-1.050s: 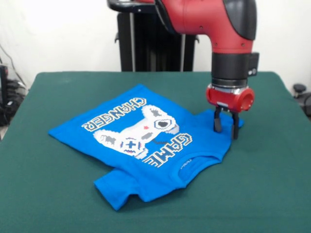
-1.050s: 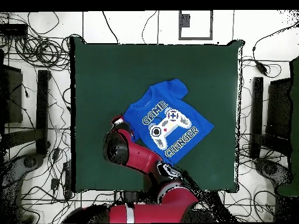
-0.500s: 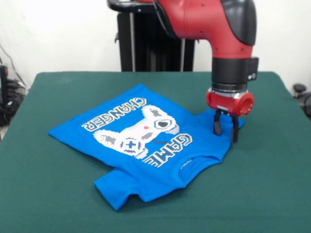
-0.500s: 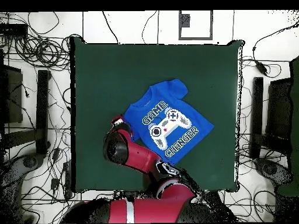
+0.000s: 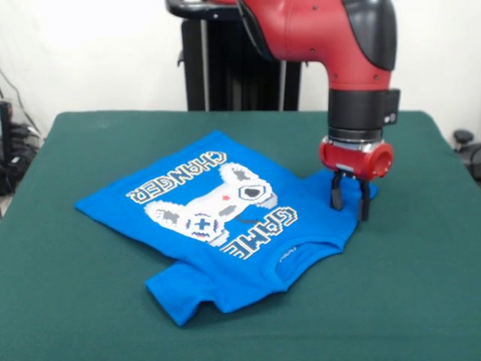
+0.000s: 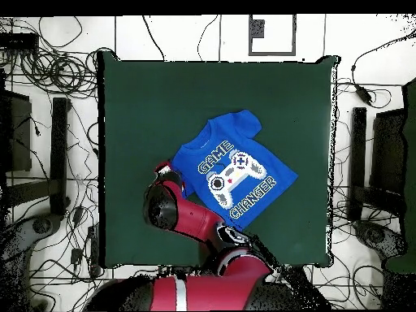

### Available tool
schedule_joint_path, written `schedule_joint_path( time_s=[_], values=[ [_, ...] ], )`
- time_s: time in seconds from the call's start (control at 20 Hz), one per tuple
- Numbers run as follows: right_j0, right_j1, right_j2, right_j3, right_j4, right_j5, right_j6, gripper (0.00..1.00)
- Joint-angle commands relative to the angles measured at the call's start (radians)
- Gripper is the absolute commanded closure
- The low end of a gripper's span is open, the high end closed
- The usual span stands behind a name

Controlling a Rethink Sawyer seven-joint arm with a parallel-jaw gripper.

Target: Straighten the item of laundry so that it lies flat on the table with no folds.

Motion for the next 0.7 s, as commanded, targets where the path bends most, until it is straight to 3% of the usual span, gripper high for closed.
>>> schedule_joint_path(
  time_s=[0.05,0.7],
  values=[
    [0.015,0.144,0.122,-0.137,0.024,-0.084,0.251,0.00],
    [0.007,0.108,0.160,-0.100,0.015,-0.082,0.286,0.00]
  ],
)
